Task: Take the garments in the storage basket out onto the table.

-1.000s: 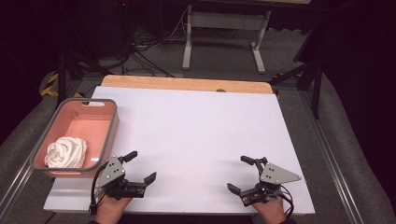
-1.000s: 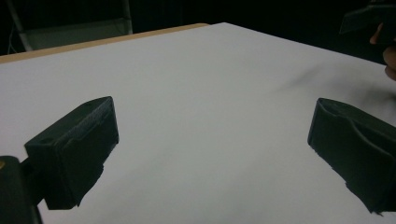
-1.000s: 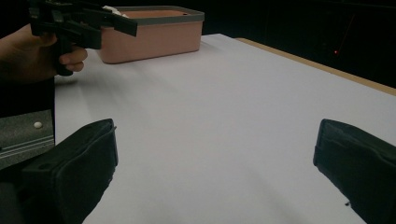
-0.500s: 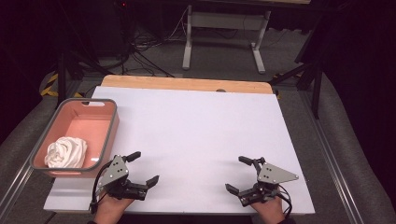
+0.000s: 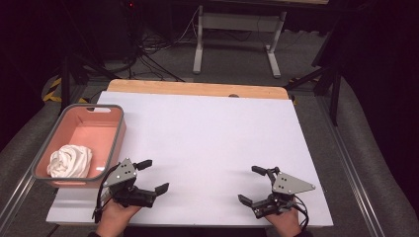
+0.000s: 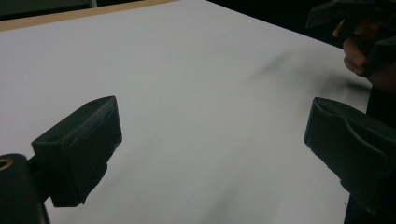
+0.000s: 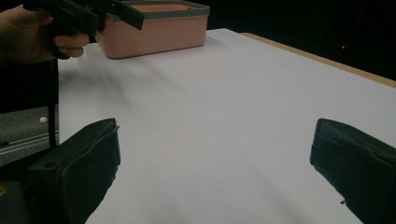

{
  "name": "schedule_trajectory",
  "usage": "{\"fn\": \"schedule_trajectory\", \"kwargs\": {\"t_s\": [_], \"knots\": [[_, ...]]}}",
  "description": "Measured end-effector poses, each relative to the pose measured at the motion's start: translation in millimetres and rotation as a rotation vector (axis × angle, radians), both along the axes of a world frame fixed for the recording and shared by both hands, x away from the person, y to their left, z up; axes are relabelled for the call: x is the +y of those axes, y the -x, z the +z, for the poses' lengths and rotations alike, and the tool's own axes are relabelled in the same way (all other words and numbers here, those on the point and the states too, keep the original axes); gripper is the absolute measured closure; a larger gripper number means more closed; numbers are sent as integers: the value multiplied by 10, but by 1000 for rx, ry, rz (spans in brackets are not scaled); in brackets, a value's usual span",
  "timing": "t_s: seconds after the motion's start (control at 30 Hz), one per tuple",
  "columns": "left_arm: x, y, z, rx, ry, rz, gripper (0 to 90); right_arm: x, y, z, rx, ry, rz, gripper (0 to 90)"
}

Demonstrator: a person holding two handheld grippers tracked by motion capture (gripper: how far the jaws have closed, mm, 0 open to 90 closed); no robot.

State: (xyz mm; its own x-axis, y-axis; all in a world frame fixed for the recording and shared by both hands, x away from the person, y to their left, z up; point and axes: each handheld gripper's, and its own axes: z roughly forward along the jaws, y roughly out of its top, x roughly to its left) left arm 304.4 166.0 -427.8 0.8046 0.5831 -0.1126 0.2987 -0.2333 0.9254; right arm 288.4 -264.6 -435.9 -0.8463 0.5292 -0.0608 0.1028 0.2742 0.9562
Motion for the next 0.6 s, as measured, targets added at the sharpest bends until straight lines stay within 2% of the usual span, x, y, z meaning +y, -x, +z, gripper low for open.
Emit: {"fn": "schedule_trajectory", "kwargs": {"t_s": [0.1,0.27,0.6], "knots": [[14,-3,47,-10,-11,6,59,-1,1,1,-1,2,1,19],[36,7,152,-41,-81,18,87,3,-2,-1,2,6,-6,17],[144,-32,393,-43,-134,13,82,19,-7,-9,4,21,-10,17]]}}
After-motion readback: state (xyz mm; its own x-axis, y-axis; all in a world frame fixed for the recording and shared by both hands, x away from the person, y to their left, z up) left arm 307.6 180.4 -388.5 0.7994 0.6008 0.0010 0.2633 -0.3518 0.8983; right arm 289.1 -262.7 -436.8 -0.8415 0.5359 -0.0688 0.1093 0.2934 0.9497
